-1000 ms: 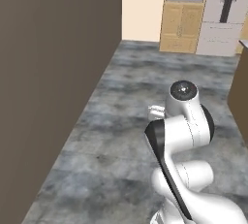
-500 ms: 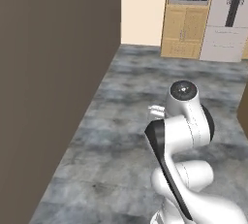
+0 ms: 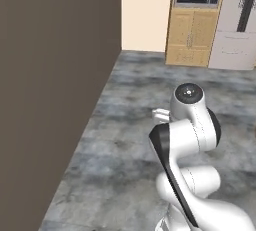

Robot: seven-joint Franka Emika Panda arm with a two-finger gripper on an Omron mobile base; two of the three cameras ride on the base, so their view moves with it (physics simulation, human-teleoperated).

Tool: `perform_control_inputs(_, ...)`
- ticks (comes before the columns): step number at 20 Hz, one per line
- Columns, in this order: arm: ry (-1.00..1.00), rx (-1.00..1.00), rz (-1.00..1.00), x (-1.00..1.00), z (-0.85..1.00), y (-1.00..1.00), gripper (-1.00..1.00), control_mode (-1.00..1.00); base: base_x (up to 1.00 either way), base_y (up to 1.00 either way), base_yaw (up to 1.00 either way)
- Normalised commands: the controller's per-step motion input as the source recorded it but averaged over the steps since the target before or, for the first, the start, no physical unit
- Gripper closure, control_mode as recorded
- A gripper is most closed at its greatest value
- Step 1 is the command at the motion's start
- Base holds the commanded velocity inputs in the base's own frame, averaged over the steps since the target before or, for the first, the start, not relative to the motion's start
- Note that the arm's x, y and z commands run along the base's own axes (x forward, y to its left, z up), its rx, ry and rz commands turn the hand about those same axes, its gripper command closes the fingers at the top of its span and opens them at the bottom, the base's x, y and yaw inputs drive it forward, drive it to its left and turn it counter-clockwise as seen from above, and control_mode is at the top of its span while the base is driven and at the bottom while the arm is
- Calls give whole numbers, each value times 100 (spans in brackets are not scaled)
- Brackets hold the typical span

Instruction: Take the smaller bowl and place it next to the appetizer plate on the dining counter , and place the larger bowl next to the plate with cooked food.

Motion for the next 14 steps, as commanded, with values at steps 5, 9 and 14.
perform_control_inputs(5, 0, 0, 0, 0, 0, 0, -100, 100, 100, -26, -21)
perform_control_inputs(9, 0, 0, 0, 0, 0, 0, -100, 100, 100, -22, -29)
perform_control_inputs(14, 0, 0, 0, 0, 0, 0, -100, 100, 100, -5, -32)
